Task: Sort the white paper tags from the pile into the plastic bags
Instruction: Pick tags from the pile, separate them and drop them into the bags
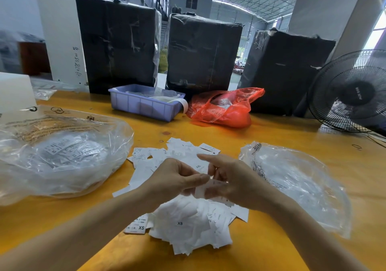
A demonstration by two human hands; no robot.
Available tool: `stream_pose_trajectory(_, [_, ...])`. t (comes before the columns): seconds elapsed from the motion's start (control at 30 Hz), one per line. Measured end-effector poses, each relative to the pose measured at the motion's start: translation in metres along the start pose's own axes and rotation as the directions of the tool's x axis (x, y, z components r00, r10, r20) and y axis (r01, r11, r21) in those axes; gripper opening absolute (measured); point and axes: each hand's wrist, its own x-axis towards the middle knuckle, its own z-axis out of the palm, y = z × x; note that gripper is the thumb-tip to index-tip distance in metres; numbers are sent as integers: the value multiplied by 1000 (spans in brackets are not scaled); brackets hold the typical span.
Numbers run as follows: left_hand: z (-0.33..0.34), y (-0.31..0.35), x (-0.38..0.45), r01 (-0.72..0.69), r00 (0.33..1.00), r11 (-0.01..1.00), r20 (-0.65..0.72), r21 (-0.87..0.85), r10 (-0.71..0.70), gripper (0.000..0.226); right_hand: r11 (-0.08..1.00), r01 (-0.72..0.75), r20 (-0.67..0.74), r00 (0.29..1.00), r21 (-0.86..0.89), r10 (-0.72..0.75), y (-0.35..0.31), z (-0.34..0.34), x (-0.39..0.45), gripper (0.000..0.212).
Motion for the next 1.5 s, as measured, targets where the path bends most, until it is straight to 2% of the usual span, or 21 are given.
stream_pose_trajectory(0.07, [0, 1, 0, 1, 1000, 1000, -2, -9, -1, 28, 999, 4, -46, 999, 50, -2, 1, -1, 0, 78])
stream_pose_trajectory(0.13, [-1, 1, 1, 12, 1000, 1000, -12, -29, -12, 26, 997, 12, -82, 997, 75, -5, 2, -2, 0, 71])
stream_pose_trajectory(0.3, [-7, 1, 4, 72, 997, 988, -24, -135, -76, 13, 986, 23, -272, 962, 164, 22, 9, -11, -1, 25])
stream_pose_trajectory(0.37, [-7, 1, 4, 92, 995, 982, -26, -166, -98, 13, 974, 31, -311, 950, 226, 42, 10, -14, -1, 18])
stream_pose_trajectory(0.53, [-6, 2, 3, 98, 995, 982, 5, -164, -98, 16, 970, 58, -280, 960, 238, 12, 7, -9, -1, 17])
stream_pose_trajectory(0.7, [-5, 2, 3, 88, 996, 987, 42, -137, -83, 19, 983, 57, -240, 971, 174, -14, 9, -6, 0, 14])
stream_pose_trajectory(1.03, [-6, 2, 2, 91, 996, 993, 26, -79, -89, 15, 991, 101, -312, 948, 84, -70, 8, -3, 0, 14])
stream_pose_trajectory(1.3, [-6, 2, 3, 87, 996, 993, 15, -75, -87, 14, 989, 88, -287, 957, 122, -50, 5, -6, -1, 15])
stream_pose_trajectory(1.5, [-5, 1, 2, 79, 996, 995, 39, -57, -77, 15, 994, 97, -279, 957, 58, -77, 3, -1, -1, 12])
